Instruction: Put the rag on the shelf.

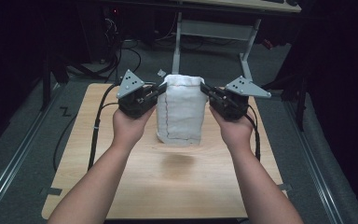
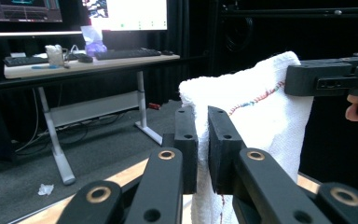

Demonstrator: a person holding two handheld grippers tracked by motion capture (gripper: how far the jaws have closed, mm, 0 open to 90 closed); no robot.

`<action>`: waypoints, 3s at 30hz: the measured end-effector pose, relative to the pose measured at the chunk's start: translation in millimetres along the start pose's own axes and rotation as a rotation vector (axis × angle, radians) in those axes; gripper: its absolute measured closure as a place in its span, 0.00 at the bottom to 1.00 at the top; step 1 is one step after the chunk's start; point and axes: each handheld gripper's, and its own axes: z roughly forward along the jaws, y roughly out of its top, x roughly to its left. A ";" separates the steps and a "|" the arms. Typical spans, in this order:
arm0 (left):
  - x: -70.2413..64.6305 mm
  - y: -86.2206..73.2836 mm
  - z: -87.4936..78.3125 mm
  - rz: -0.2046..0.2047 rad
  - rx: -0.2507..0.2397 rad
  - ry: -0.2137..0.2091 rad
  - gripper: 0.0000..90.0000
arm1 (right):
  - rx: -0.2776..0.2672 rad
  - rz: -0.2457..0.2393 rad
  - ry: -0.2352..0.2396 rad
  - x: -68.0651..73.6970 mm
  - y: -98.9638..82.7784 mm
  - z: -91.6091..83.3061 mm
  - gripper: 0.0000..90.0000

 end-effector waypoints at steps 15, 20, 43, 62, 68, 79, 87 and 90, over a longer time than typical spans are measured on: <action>28.9 25.9 30.3 0.022 0.071 0.023 0.93 | 0.012 0.052 0.000 -24.2 14.3 32.1 0.96; 39.3 27.4 41.3 -0.015 0.074 0.022 0.93 | 0.041 0.063 -0.010 -32.2 14.8 45.0 0.96; 73.7 -2.3 93.7 -0.091 0.181 0.056 0.92 | 0.141 0.065 -0.056 -65.6 -6.2 100.3 0.96; 86.4 -31.7 109.1 -0.177 0.259 0.049 0.73 | 0.263 0.125 -0.064 -81.4 -34.1 126.2 0.84; 87.1 -30.1 106.3 -0.175 0.258 0.053 0.71 | 0.261 0.118 -0.048 -76.7 -33.0 123.8 0.83; 83.2 -27.4 98.2 -0.197 0.220 0.048 0.71 | 0.266 0.108 -0.040 -73.2 -35.3 117.4 0.83; 76.8 -34.5 75.1 -0.169 0.213 0.061 0.69 | 0.259 0.072 -0.033 -63.5 -43.8 98.7 0.77; 72.7 -37.7 71.0 -0.146 0.225 0.076 0.67 | 0.257 0.065 -0.036 -59.5 -46.7 89.9 0.75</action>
